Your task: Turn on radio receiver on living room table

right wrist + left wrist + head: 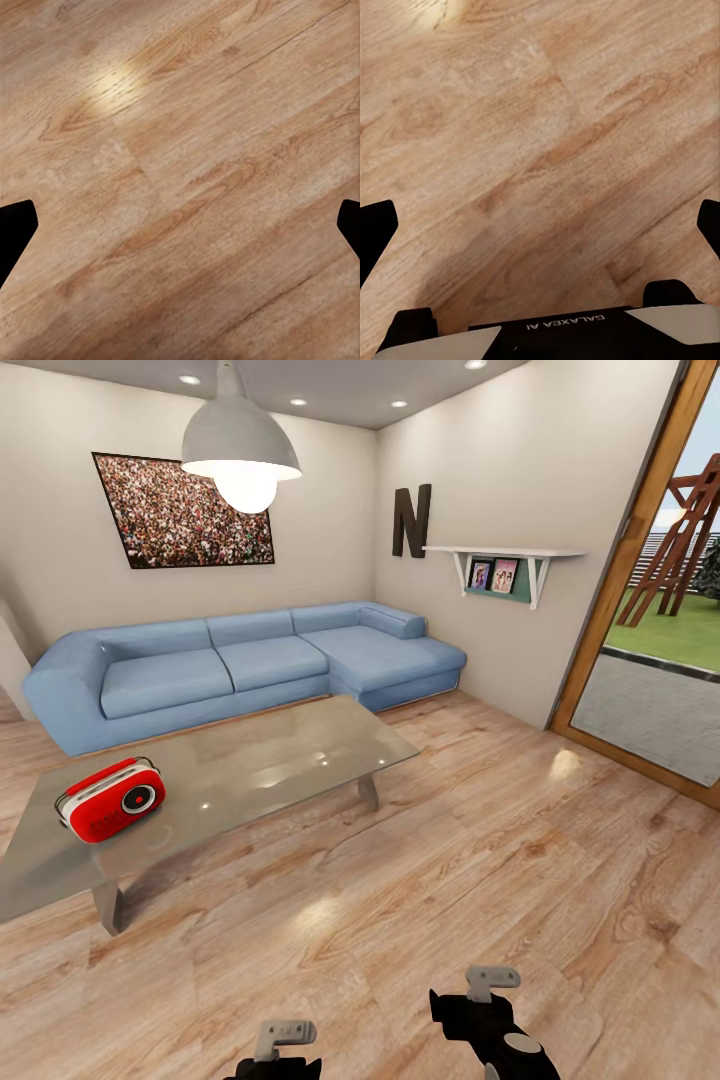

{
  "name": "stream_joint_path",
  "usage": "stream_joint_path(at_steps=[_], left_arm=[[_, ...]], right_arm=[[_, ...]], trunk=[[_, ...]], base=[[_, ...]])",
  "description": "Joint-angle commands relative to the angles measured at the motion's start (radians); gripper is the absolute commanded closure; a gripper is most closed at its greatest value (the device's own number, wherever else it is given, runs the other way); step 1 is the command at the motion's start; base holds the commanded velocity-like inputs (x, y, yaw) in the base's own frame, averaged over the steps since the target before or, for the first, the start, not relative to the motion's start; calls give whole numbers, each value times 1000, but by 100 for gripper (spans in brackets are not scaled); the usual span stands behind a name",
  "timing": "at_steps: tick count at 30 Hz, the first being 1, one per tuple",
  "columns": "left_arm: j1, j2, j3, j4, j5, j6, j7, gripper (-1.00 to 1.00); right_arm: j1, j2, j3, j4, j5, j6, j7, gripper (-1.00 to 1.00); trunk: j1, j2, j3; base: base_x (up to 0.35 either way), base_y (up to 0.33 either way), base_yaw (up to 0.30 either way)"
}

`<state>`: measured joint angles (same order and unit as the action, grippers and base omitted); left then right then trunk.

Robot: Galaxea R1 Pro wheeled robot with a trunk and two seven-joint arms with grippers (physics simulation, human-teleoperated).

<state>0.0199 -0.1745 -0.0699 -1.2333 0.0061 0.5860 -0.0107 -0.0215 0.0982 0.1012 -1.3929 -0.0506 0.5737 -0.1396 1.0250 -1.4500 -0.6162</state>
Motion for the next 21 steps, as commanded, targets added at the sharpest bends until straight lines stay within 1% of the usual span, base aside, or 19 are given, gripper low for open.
stream_joint_path(at_steps=[1, 21], left_arm=[[0, 0, 0, 0, 0, 0, 0, -100], [0, 0, -1, 0, 0, 0, 0, -100]], right_arm=[[0, 0, 0, 0, 0, 0, 0, -100], [0, 0, 0, 0, 0, 0, 0, -100]], trunk=[[0, 0, 0], [0, 0, 0]], base=[[0, 0, 0], [0, 0, 0]])
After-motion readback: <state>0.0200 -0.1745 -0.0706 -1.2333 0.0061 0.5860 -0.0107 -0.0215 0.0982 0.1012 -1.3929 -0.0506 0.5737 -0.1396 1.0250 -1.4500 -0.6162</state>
